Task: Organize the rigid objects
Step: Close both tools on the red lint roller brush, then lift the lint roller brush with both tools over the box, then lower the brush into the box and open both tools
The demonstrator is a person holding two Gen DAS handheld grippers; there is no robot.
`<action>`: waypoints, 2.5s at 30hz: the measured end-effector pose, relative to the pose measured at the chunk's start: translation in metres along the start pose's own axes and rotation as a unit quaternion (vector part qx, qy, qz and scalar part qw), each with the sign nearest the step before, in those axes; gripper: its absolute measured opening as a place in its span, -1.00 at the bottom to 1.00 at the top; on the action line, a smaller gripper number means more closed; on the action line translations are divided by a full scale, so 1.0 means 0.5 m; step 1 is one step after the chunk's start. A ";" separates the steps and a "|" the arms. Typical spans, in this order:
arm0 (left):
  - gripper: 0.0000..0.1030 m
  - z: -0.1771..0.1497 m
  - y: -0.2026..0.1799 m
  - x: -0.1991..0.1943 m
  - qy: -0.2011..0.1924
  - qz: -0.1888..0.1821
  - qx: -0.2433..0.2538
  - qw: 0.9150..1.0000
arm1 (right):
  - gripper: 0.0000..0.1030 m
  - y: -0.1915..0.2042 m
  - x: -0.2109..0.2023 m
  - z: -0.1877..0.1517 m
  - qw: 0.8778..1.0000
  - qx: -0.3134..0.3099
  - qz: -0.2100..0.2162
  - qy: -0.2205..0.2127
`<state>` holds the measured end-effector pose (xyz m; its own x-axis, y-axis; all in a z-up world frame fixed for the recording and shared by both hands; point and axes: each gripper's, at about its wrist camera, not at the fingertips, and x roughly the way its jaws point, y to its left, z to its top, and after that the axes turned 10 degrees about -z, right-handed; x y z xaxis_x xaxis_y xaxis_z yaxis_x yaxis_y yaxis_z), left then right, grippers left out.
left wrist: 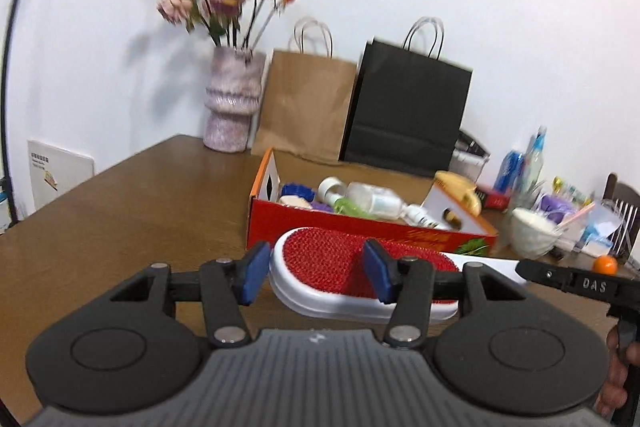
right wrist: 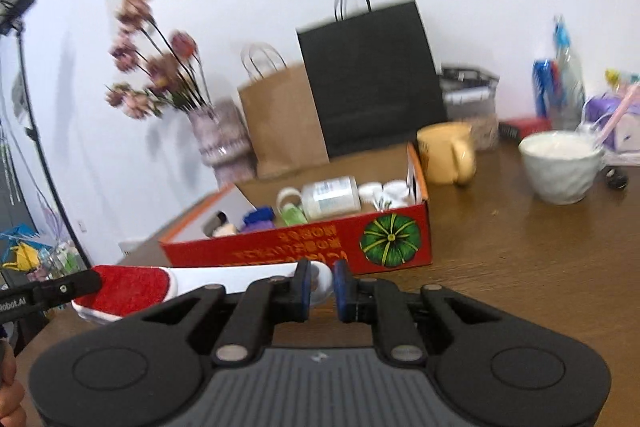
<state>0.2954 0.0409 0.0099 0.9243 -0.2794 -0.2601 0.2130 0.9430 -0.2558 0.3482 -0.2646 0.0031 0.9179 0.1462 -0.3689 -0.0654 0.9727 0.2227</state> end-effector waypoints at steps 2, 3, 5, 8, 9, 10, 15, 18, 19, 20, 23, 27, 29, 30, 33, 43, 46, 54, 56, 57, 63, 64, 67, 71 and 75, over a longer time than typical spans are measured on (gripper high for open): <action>0.00 -0.004 -0.024 -0.042 -0.008 -0.002 0.001 1.000 | -0.75 -0.006 -0.056 -0.004 1.000 0.005 0.001 -0.017; 0.00 -0.005 -0.036 -0.059 -0.009 -0.002 -0.001 1.000 | -0.75 -0.008 -0.078 -0.006 1.000 0.005 0.001 -0.023; 0.00 -0.010 -0.060 -0.097 -0.020 -0.002 0.001 1.000 | -0.75 -0.011 -0.121 -0.012 0.999 0.001 -0.002 -0.034; 0.00 -0.018 -0.085 -0.131 -0.027 -0.001 0.003 1.000 | -0.75 -0.017 -0.176 -0.021 0.999 -0.005 -0.004 -0.049; 0.00 -0.020 -0.095 -0.142 -0.029 -0.004 0.006 1.000 | -0.75 -0.021 -0.189 -0.023 0.999 -0.006 -0.005 -0.052; 0.00 -0.022 -0.102 -0.152 -0.032 -0.004 0.008 0.999 | -0.75 -0.027 -0.203 -0.024 0.998 -0.004 -0.004 -0.055; 0.00 -0.025 -0.136 -0.178 -0.037 -0.016 0.010 0.999 | -0.75 -0.054 -0.257 -0.025 0.997 0.007 -0.006 -0.071; 0.00 -0.024 -0.150 -0.187 -0.040 -0.020 0.013 0.999 | -0.75 -0.067 -0.273 -0.024 0.997 0.012 -0.007 -0.077; 0.00 -0.024 -0.154 -0.188 -0.042 -0.022 0.015 0.999 | -0.75 -0.070 -0.276 -0.022 0.997 0.012 -0.007 -0.079; 0.00 -0.023 -0.157 -0.189 -0.044 -0.022 0.015 0.999 | -0.75 -0.070 -0.277 -0.022 0.997 0.011 -0.007 -0.080; 0.00 -0.021 -0.160 -0.184 -0.050 -0.024 0.018 0.998 | -0.75 -0.071 -0.274 -0.013 0.996 0.007 -0.007 -0.084; 0.00 -0.002 -0.152 -0.154 -0.052 -0.029 0.014 0.998 | -0.75 -0.071 -0.244 0.020 0.996 0.002 -0.005 -0.088; 0.00 0.026 -0.147 -0.123 -0.046 -0.031 0.015 0.998 | -0.75 -0.074 -0.217 0.049 0.997 0.006 0.003 -0.083; 0.00 0.040 -0.145 -0.111 -0.046 -0.032 0.015 0.998 | -0.75 -0.078 -0.200 0.068 0.997 0.015 0.008 -0.079; 0.00 0.097 -0.140 -0.054 -0.058 -0.038 0.032 0.997 | -0.75 -0.084 -0.145 0.130 0.996 0.035 0.023 -0.073; 0.00 0.242 -0.045 0.231 -0.007 -0.056 -0.001 0.998 | -0.75 -0.042 0.133 0.290 1.000 0.007 -0.002 -0.015; 0.00 0.224 -0.005 0.308 0.036 -0.045 -0.023 0.998 | -0.75 -0.039 0.232 0.282 0.999 0.004 -0.007 0.033; 0.00 0.130 0.080 0.438 0.151 -0.004 -0.066 0.986 | -0.70 -0.044 0.417 0.194 0.987 0.014 -0.032 0.160; 0.00 0.118 0.085 0.448 0.166 -0.002 -0.061 0.984 | -0.70 -0.038 0.432 0.176 0.984 -0.004 -0.040 0.172; 0.00 0.115 0.088 0.454 0.175 -0.001 -0.062 0.983 | -0.70 -0.038 0.439 0.169 0.983 -0.009 -0.043 0.177; 0.03 0.095 0.066 0.483 0.209 0.008 -0.013 0.978 | -0.59 -0.014 0.447 0.157 0.980 -0.077 -0.061 0.172; 0.03 0.095 0.059 0.479 0.208 0.011 -0.001 0.978 | -0.54 -0.006 0.442 0.159 0.980 -0.087 -0.063 0.169; 0.04 0.114 0.043 0.464 0.199 0.022 0.021 0.979 | -0.16 0.007 0.417 0.175 0.980 -0.110 -0.069 0.152; 0.13 0.158 0.032 0.417 0.181 0.031 0.034 0.982 | -0.09 0.007 0.359 0.219 0.983 -0.108 -0.071 0.132; 0.42 0.199 0.018 0.356 0.156 0.038 0.053 0.986 | 0.16 0.005 0.280 0.266 0.986 -0.107 -0.074 0.102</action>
<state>0.4935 0.0176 0.0540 0.7997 -0.2343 -0.5527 0.1946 0.9722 -0.1305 0.5287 -0.2657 0.0720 0.8270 0.0119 -0.5621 -0.0377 0.9987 -0.0342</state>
